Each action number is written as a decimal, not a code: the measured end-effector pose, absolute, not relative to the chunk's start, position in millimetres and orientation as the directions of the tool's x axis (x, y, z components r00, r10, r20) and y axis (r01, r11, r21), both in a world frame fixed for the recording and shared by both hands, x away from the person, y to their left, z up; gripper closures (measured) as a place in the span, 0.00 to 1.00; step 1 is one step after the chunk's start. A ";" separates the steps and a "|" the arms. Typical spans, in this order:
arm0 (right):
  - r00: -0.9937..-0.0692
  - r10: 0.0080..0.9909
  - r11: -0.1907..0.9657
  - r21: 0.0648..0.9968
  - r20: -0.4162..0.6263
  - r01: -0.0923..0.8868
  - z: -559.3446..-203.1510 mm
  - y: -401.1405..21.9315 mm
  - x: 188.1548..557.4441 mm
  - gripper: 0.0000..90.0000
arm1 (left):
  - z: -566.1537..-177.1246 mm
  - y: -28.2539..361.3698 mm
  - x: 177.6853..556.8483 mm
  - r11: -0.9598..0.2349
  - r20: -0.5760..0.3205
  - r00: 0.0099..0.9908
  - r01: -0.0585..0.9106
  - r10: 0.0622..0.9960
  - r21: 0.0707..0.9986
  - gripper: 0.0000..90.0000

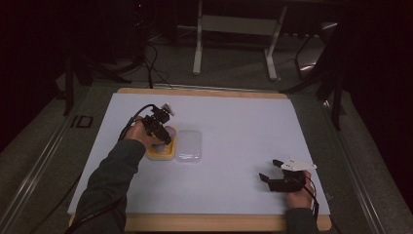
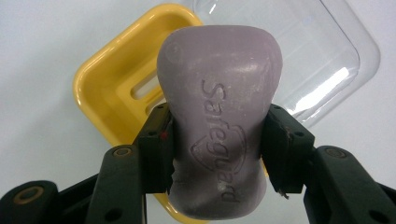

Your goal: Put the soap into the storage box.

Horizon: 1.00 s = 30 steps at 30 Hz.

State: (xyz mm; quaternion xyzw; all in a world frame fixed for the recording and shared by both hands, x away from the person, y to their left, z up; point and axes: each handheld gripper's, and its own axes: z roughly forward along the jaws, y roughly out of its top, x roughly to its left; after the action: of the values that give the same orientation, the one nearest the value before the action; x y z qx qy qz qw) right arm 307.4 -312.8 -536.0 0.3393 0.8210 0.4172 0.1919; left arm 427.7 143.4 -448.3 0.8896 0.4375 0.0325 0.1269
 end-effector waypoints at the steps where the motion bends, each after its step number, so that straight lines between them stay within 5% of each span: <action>1: -0.696 0.717 0.421 0.815 -0.032 0.397 -536.0 -312.7 307.3 0.21 | -448.9 143.7 428.1 -0.584 -0.054 0.614 0.771 0.787 0.252 0.56; 30: -0.697 0.716 0.427 0.813 -0.037 0.396 -536.0 -312.4 307.4 0.21 | -470.9 146.3 435.2 -0.544 -0.050 0.563 0.814 0.825 0.205 0.55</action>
State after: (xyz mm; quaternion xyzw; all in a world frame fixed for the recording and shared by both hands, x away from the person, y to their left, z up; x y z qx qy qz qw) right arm 307.4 -312.4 -536.0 0.3381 0.8222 0.4151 0.1931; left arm 435.2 146.3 -470.9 0.8782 0.4664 0.0264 0.1028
